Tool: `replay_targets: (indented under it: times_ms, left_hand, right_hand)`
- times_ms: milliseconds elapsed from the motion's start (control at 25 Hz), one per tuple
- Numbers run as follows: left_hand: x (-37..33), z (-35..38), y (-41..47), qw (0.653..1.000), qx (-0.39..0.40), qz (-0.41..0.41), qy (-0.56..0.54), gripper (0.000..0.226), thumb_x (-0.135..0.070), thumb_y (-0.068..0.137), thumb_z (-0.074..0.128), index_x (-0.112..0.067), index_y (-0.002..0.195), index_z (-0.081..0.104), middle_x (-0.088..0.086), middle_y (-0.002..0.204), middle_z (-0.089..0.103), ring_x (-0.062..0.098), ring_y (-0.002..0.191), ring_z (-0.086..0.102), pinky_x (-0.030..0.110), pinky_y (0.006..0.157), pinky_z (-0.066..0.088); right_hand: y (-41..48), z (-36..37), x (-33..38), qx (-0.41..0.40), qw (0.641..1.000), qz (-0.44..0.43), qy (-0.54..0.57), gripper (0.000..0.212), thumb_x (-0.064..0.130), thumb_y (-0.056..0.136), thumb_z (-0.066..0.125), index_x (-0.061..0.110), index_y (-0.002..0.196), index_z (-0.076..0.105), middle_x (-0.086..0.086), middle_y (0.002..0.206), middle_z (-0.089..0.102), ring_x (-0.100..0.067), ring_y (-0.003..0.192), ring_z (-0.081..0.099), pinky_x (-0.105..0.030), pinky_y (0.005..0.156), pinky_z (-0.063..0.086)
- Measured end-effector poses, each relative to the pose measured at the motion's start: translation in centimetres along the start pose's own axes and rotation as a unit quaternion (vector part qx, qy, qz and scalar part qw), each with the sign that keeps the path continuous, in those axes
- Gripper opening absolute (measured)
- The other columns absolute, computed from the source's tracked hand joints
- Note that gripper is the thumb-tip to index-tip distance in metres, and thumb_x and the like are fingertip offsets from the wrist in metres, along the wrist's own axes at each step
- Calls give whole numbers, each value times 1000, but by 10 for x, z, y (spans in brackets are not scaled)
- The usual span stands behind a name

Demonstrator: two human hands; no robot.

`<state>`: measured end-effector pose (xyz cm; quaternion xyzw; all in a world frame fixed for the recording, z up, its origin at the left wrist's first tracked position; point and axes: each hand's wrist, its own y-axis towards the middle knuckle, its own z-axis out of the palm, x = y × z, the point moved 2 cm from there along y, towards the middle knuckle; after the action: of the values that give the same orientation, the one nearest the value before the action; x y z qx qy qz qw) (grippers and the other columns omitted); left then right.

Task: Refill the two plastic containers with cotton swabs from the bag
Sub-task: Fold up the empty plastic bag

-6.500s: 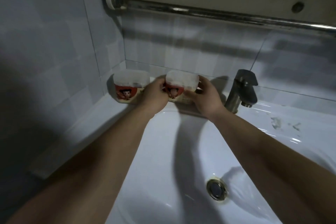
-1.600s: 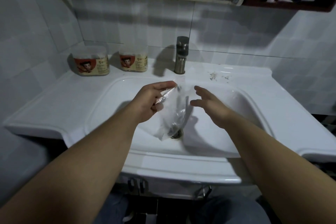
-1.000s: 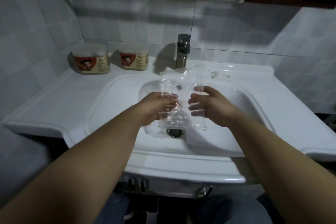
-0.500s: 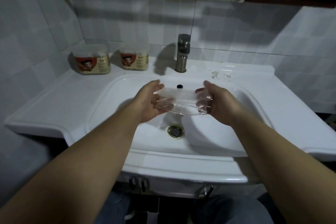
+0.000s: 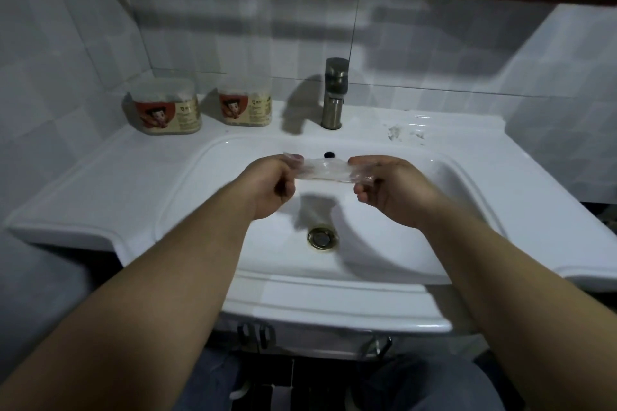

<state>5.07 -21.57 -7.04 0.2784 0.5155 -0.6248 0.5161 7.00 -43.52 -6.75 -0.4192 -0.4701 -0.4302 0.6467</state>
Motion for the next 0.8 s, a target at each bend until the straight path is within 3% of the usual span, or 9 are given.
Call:
replay_targets:
  times_ms: [80,160,240,360,480,600,680,800]
  left_hand:
    - [0,1,-2,998,15,-12,-65,26,3,94,42,-6,82,64,2,66,62,9,46,55,21,52,52]
    - [1,4,-3,997,40,-9,-60,22,-12,99,54,-4,82,65,5,71,63,13,55,59,27,63,56]
    - [5,5,-1,997,64,12,29,4,-10,95,67,-6,95,66,7,81,60,15,69,57,25,64,58]
    - [16,3,3,965,99,38,238,33,6,88,68,-11,116,69,8,95,67,14,74,60,20,62,54]
    - [21,3,3,906,105,82,403,15,-11,89,74,-21,100,77,-2,90,70,9,78,62,21,67,51]
    - [22,6,4,880,93,109,453,6,-21,88,75,-17,90,79,-3,80,68,11,75,59,24,71,45]
    - [24,7,7,897,70,89,426,7,-15,89,72,-13,95,75,1,74,66,14,65,57,22,62,44]
    - [24,10,7,967,61,45,244,19,10,90,57,-3,97,69,17,85,67,17,60,59,20,54,50]
  right_hand:
    - [-1,-1,1,5,999,22,40,33,0,96,36,-7,93,68,-18,79,64,-29,60,61,-32,56,55]
    - [-1,-3,-1,11,1000,27,2,24,10,99,51,-4,89,66,-15,81,64,-29,62,62,-33,57,55]
    - [-3,-4,-3,10,997,7,-81,4,-2,93,64,1,92,65,-15,86,59,-27,65,62,-32,59,55]
    - [0,-8,-6,-18,990,-10,-140,35,-18,83,65,3,112,65,-16,96,63,-26,75,65,-30,65,57]
    - [1,-6,-6,-42,967,-64,-244,22,-14,83,66,6,89,72,-11,88,70,-24,78,67,-29,69,57]
    - [-4,2,-1,-109,923,-133,-344,30,-7,84,65,20,72,70,-3,81,70,-18,65,67,-20,61,51]
    - [-9,16,2,-99,899,-181,-387,37,-7,84,64,27,71,71,-3,89,69,-15,69,69,-13,60,49]
    - [-12,31,-6,-12,894,-200,-401,27,7,86,72,34,84,77,6,104,68,-4,87,70,-16,77,55]
